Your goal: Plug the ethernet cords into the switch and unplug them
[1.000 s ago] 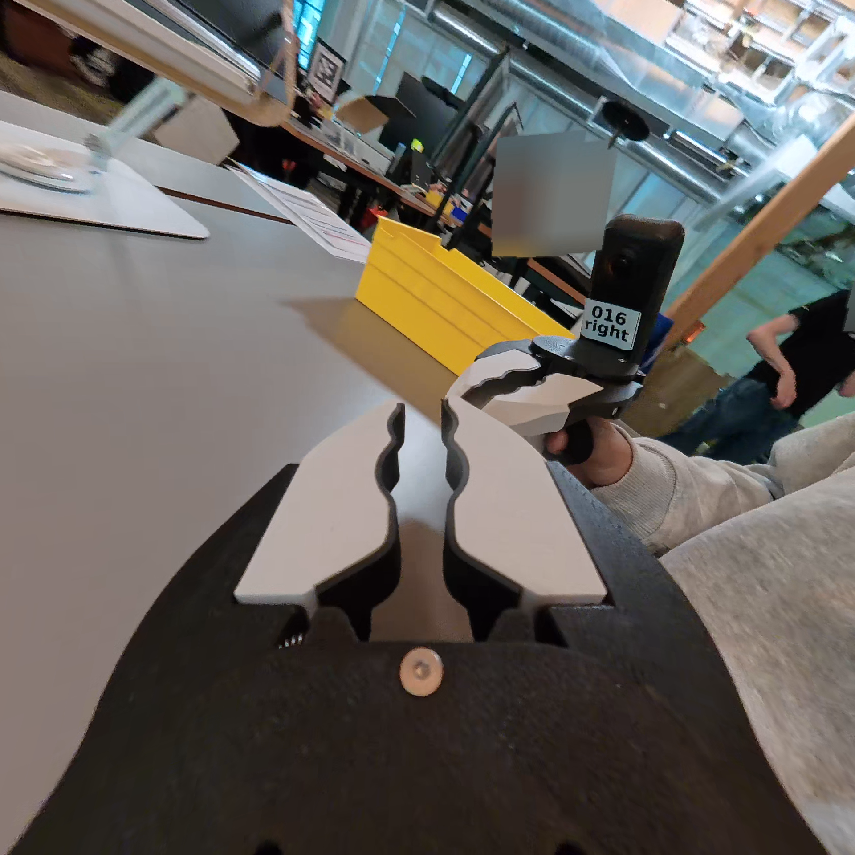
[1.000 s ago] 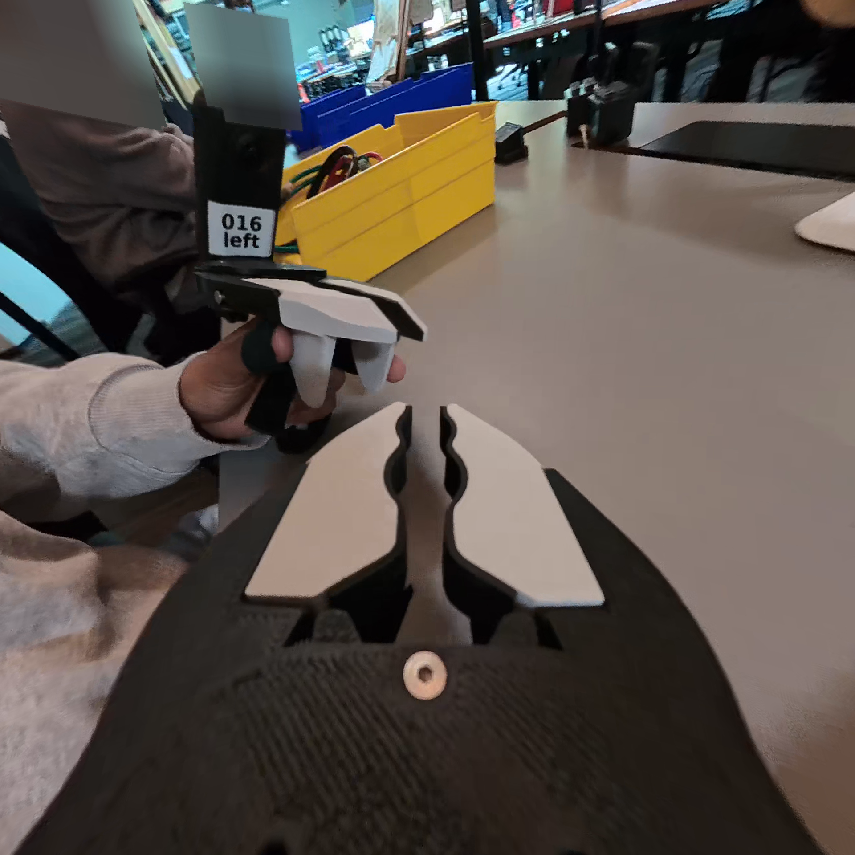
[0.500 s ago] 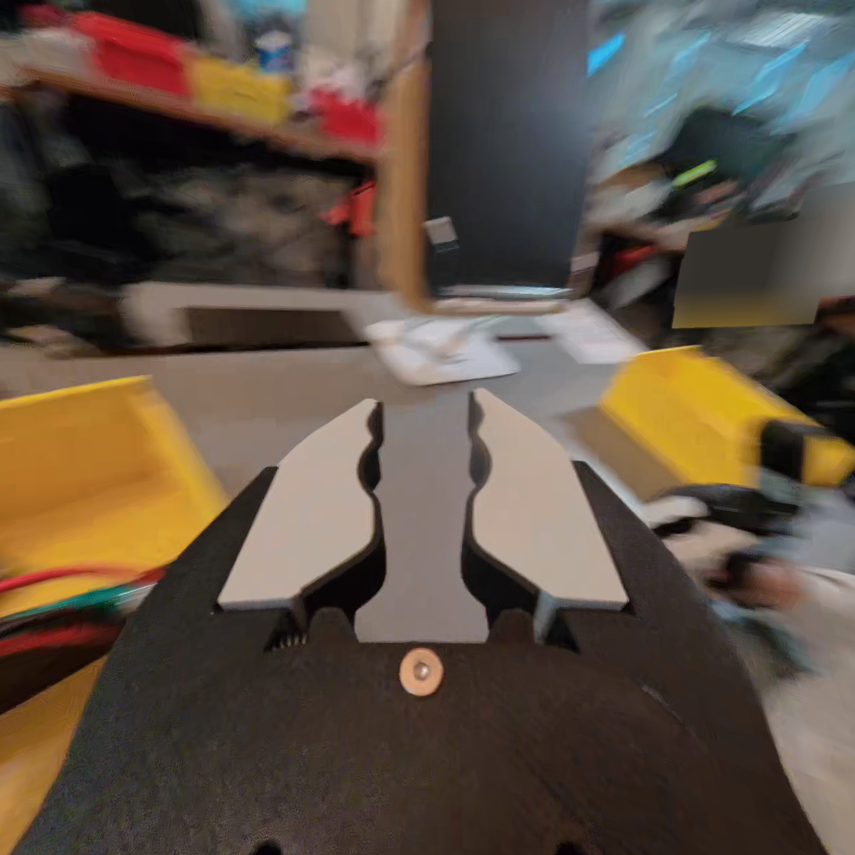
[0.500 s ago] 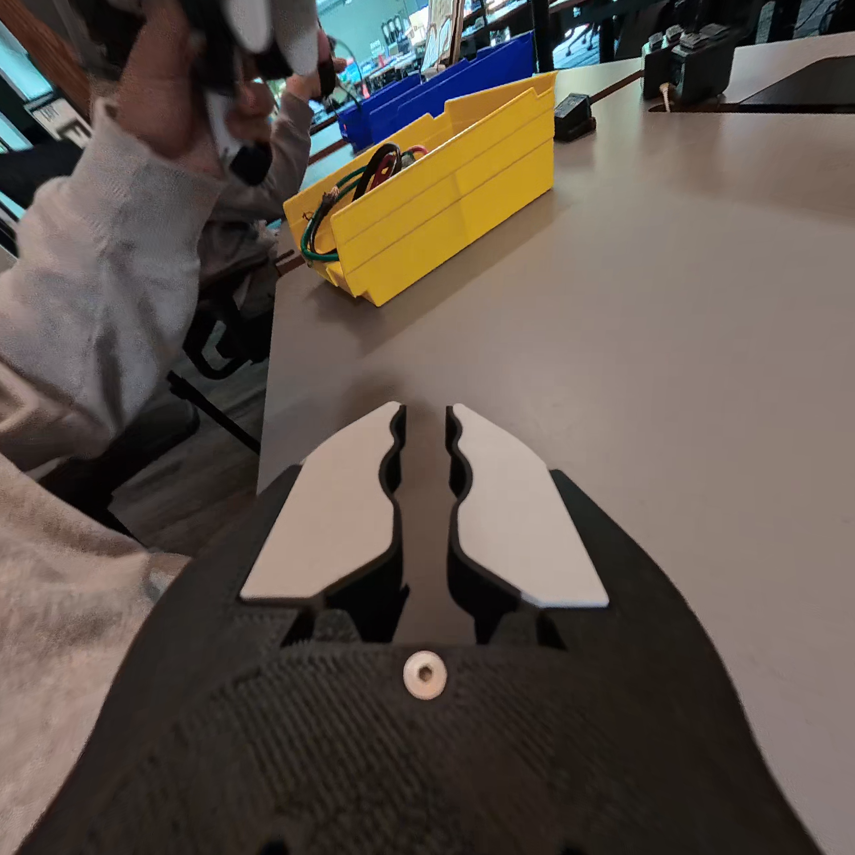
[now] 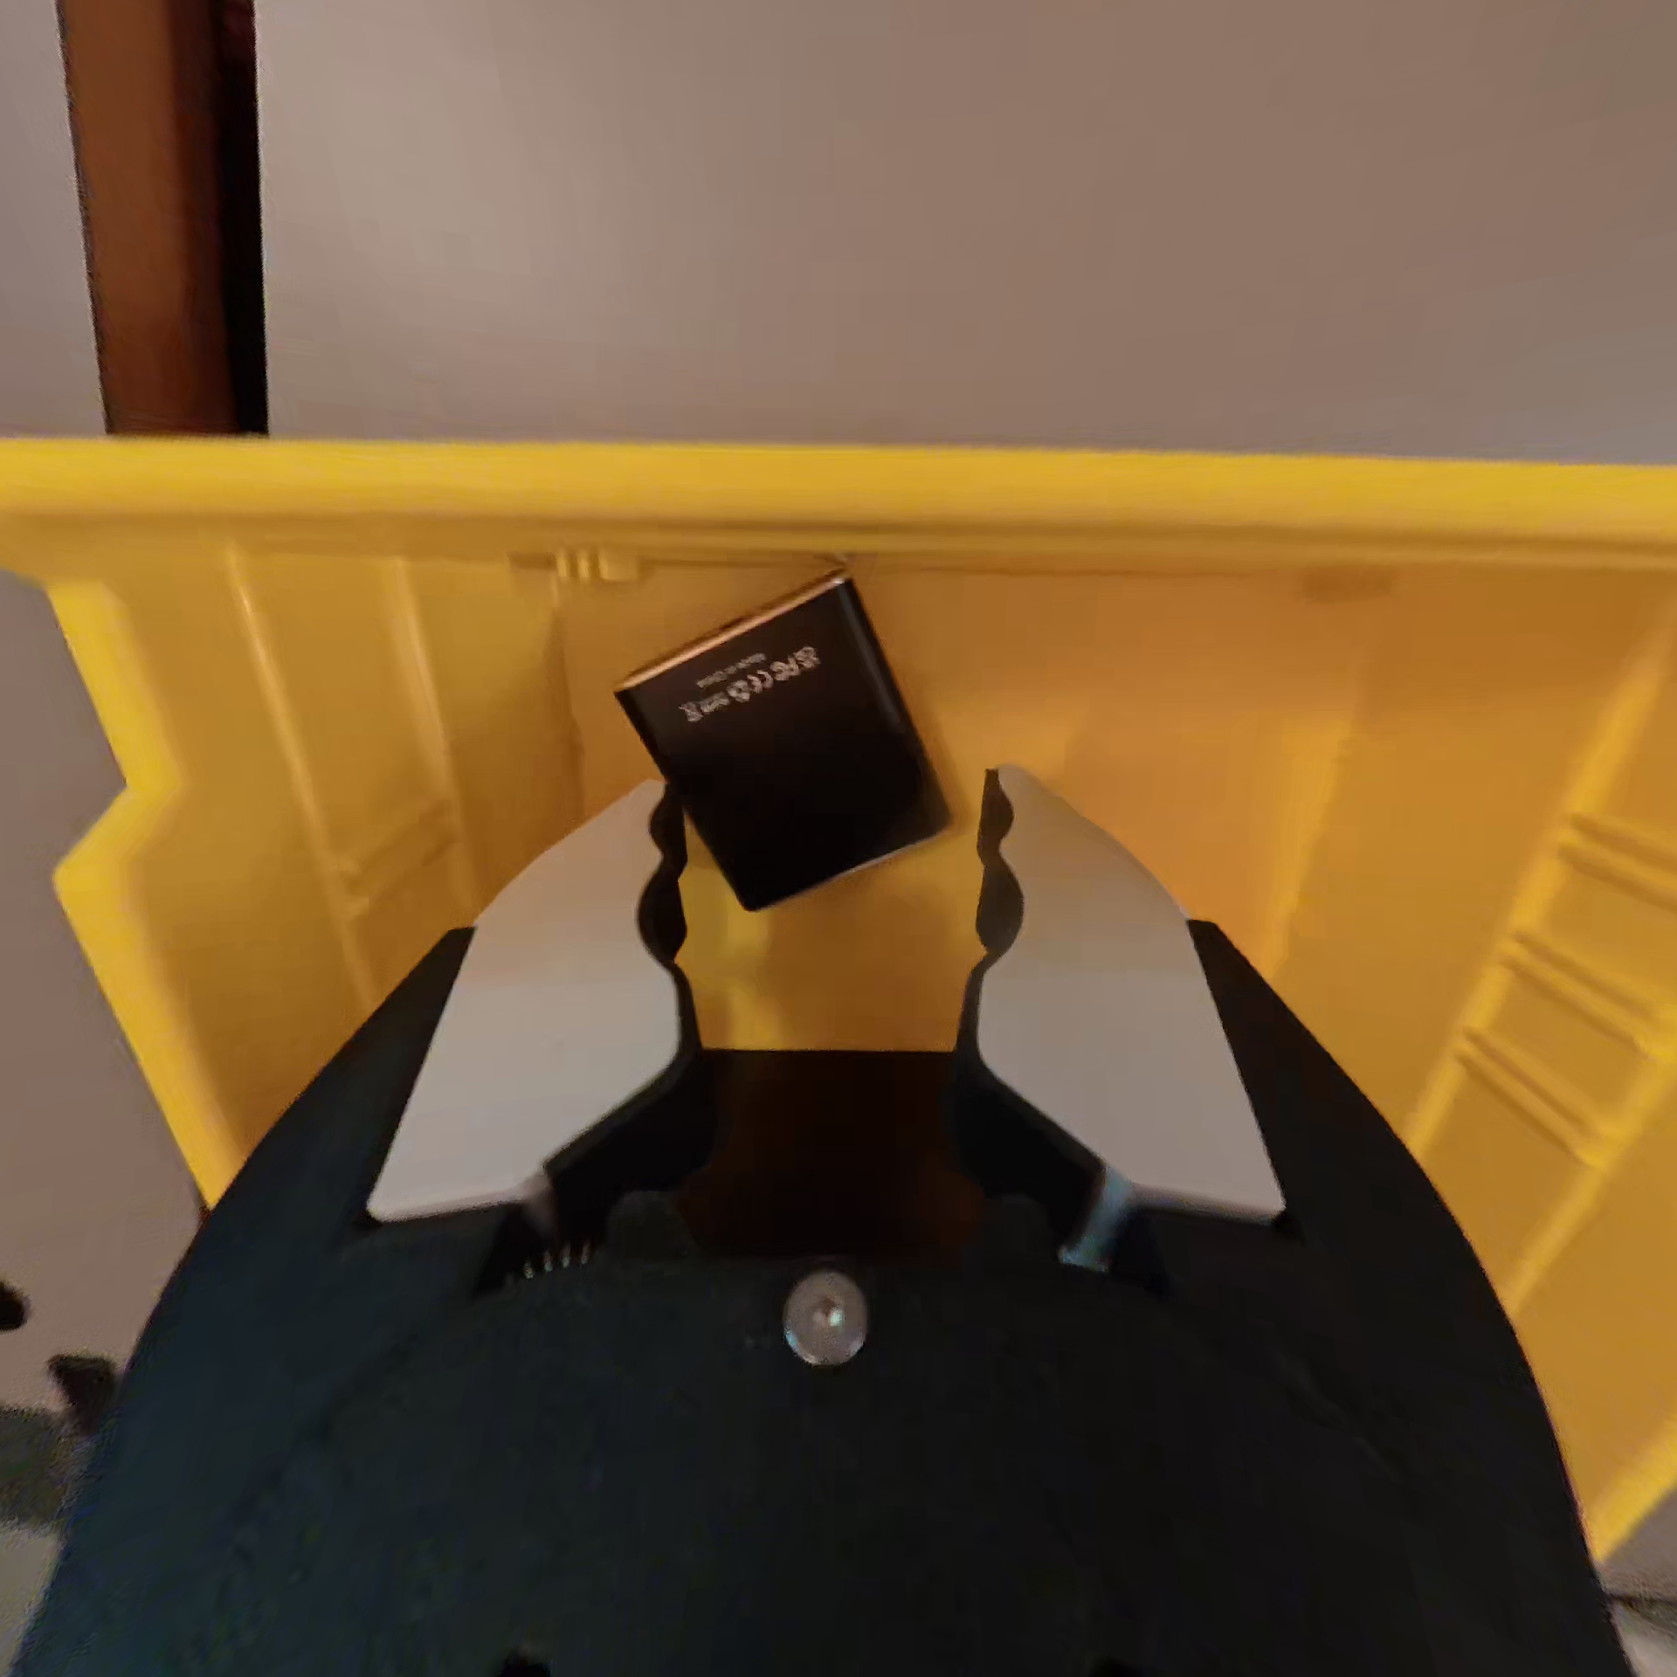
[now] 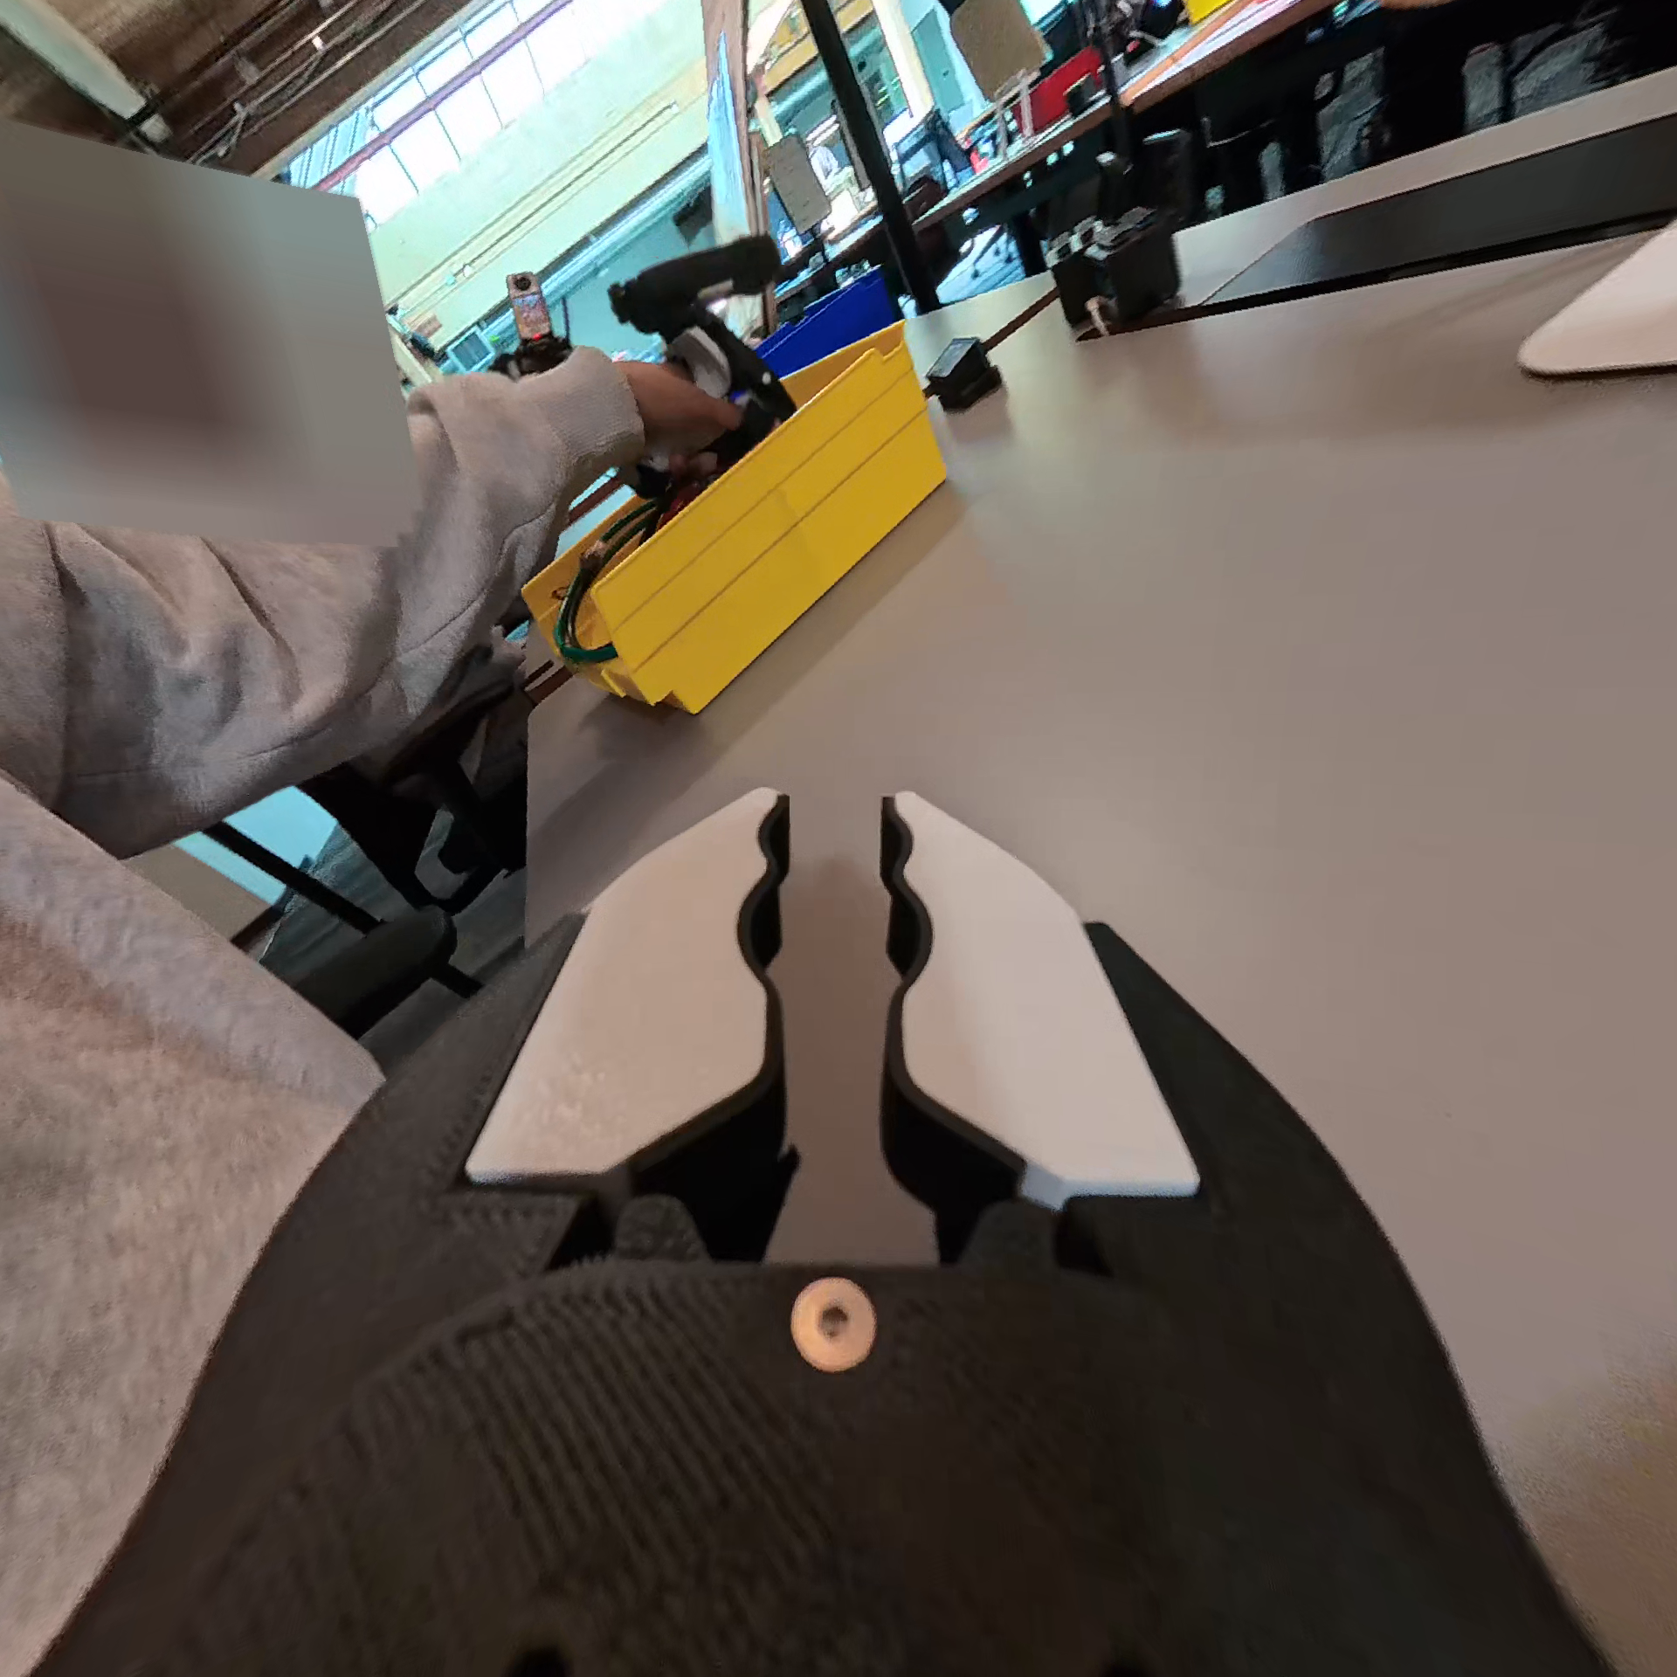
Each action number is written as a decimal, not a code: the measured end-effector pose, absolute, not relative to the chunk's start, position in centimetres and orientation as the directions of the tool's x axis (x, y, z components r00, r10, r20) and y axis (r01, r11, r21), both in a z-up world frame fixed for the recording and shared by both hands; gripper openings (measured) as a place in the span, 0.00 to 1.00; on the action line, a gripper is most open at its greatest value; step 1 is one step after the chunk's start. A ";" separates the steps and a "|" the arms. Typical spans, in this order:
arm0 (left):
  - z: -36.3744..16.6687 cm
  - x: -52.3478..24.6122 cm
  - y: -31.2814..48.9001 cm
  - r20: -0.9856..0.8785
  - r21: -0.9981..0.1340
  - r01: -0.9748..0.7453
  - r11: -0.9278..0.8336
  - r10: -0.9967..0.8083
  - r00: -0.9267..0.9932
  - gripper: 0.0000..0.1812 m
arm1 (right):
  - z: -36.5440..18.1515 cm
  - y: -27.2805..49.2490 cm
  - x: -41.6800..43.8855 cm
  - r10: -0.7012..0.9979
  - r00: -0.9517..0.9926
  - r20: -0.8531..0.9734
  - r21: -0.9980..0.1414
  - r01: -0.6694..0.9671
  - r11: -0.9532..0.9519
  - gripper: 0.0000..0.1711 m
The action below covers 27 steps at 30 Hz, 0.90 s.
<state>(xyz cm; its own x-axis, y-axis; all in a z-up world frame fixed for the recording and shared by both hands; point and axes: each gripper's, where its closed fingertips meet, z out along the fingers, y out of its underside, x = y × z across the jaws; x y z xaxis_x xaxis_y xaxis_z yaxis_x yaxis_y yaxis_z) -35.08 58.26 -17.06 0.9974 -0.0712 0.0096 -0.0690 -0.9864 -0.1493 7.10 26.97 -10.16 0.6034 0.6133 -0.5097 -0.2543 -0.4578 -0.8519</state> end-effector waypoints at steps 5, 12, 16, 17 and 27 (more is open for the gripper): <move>-18.8 -36.3 57.4 -0.060 0.006 -0.123 -0.992 -0.123 0.991 0.36 | -10.5 27.2 9.2 0.554 0.606 -0.572 -0.814 -0.335 -0.474 0.12; -18.3 -35.8 57.8 -0.033 -0.065 -0.187 -0.980 -0.185 0.982 0.33 | -10.3 27.1 10.7 0.500 0.537 -0.679 -0.733 -0.460 -0.501 0.14; -14.7 -35.3 58.7 -0.074 -0.224 -0.258 -0.940 -0.247 0.966 0.33 | -9.8 26.9 10.8 0.512 0.549 -0.661 -0.749 -0.450 -0.486 0.13; -13.4 -35.1 58.8 -0.084 -0.264 -0.278 -0.924 -0.265 0.960 0.34 | -9.7 26.8 10.7 0.515 0.548 -0.659 -0.751 -0.449 -0.484 0.13; 1.8 -23.1 53.0 0.079 -0.645 -0.371 -0.668 -0.541 0.837 0.33 | -9.5 26.3 9.7 0.539 0.542 -0.645 -0.763 -0.425 -0.487 0.13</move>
